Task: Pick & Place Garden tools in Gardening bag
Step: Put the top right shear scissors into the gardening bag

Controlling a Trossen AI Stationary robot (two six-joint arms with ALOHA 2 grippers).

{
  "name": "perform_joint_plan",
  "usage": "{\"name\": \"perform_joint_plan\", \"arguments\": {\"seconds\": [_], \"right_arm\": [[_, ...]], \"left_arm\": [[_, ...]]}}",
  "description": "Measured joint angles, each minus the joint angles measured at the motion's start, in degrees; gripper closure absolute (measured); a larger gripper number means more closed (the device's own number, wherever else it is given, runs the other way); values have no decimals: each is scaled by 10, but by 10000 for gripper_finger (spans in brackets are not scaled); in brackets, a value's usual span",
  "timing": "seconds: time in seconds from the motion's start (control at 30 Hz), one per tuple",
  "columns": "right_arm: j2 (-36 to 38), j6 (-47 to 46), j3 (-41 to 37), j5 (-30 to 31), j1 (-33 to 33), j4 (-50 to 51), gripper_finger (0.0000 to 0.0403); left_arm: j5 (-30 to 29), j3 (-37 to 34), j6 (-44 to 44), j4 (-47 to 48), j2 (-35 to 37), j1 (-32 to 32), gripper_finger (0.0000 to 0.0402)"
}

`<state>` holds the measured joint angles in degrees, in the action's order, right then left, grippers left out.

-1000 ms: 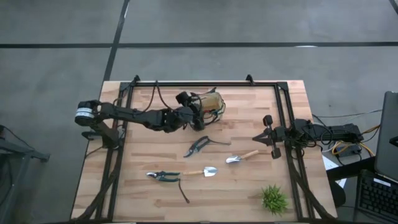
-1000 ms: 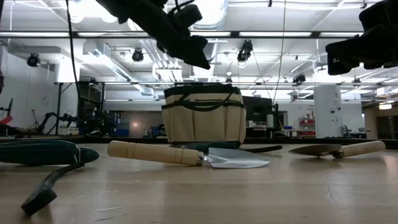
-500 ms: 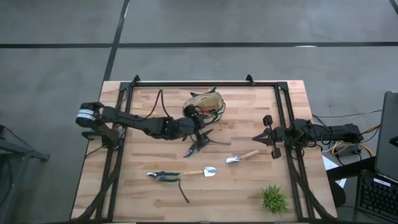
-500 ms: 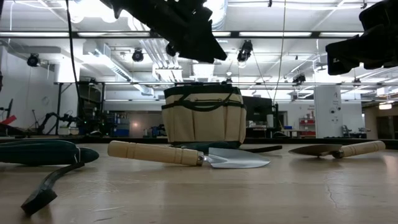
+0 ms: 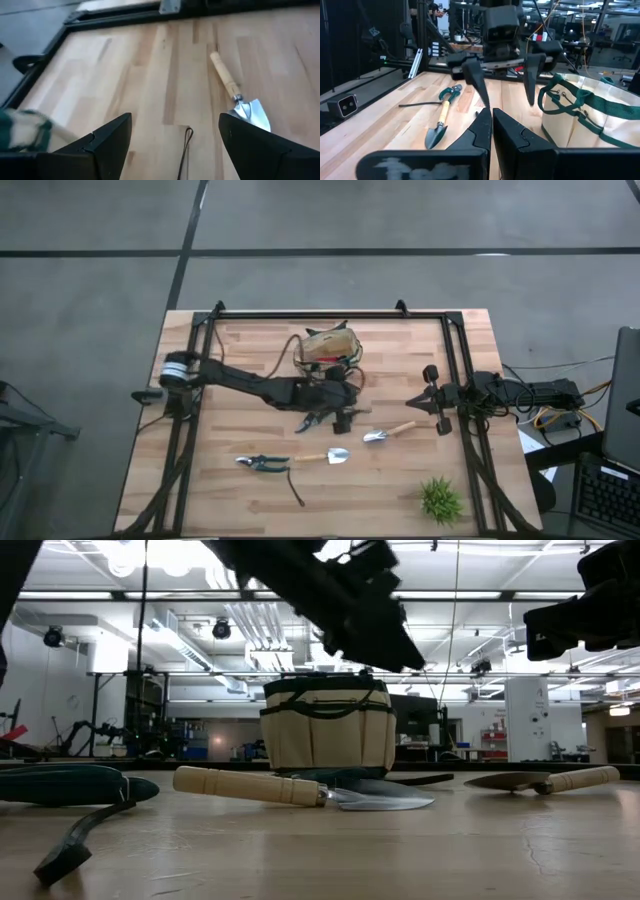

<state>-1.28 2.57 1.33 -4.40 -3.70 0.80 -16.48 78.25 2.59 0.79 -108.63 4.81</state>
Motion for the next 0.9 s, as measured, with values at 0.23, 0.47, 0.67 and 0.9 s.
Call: {"name": "perform_joint_plan", "arguments": {"seconds": [0.23, 0.47, 0.67, 0.9], "right_arm": [[0, 0, 0, 0, 0, 0, 394], [-1, 0, 0, 0, 0, 0, 394], [0, 0, 0, 0, 0, 0, 394], [0, 0, 0, 0, 0, 0, 394]], "left_arm": [[18, 103, 14, 81, -84, 0, 101], [24, 141, 22, 82, -149, -3, 101], [15, 148, 22, 70, -188, -5, 101], [15, 146, 15, 62, -209, -13, 108]]}}
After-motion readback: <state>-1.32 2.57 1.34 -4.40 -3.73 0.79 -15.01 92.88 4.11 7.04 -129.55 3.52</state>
